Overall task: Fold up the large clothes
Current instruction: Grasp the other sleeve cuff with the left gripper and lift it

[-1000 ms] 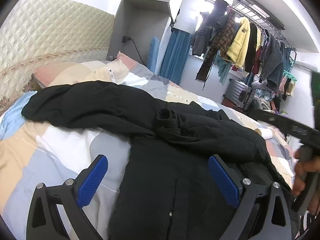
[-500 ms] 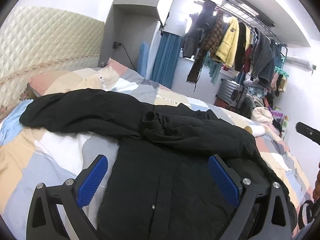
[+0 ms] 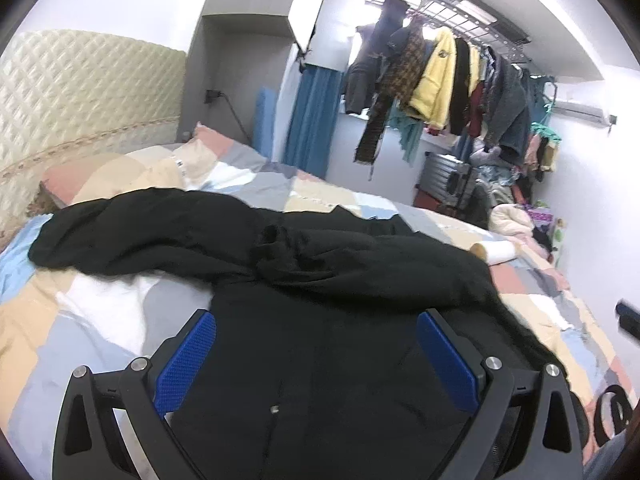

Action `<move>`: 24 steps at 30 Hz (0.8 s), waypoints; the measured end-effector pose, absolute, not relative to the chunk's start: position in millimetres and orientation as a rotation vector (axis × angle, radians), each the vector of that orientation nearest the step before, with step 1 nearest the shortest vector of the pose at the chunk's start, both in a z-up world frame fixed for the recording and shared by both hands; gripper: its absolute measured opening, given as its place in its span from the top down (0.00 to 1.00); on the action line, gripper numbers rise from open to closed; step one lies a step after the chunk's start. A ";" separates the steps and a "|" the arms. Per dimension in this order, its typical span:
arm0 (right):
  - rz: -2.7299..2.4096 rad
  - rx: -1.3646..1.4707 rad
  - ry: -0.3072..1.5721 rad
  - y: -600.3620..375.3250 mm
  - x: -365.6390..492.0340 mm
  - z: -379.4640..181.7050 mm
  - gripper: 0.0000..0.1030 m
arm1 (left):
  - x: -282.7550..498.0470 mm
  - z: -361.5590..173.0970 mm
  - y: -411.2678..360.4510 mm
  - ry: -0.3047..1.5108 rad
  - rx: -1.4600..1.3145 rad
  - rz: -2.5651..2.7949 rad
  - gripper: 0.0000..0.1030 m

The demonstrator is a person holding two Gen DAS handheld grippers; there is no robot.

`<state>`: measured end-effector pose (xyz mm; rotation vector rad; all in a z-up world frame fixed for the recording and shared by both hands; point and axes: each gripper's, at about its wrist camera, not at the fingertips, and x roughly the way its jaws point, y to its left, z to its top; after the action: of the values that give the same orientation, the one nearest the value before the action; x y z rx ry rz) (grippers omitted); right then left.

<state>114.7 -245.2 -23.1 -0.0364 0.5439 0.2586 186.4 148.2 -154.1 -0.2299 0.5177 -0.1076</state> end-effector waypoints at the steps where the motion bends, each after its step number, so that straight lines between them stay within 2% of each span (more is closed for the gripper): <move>1: 0.251 -0.039 0.549 -247.4 108.9 -26.1 0.29 | 185.8 -153.2 145.8 0.515 -0.229 -0.121 0.01; 4: 0.229 -0.002 0.564 -255.7 96.6 -32.2 0.27 | 183.5 -153.4 139.7 0.501 -0.217 -0.135 0.01; 6: 0.205 0.037 0.569 -263.0 88.9 -37.1 0.22 | 184.2 -151.2 135.9 0.479 -0.214 -0.140 0.01; 14: 0.153 0.110 0.591 -280.1 89.6 -48.4 0.22 | 210.0 -121.5 149.2 0.441 -0.218 -0.204 0.01; 19: 0.117 0.102 0.606 -279.6 95.2 -52.8 0.21 | 252.2 -116.6 230.9 0.512 -0.280 -0.165 0.01; 24: 0.081 0.098 0.630 -274.3 102.8 -58.8 0.19 | 284.2 -153.5 365.7 0.609 -0.499 -0.034 0.01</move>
<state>102.8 -274.3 -58.8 0.0977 0.6295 0.0812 284.2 365.7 -153.5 -0.4994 0.6095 -0.0341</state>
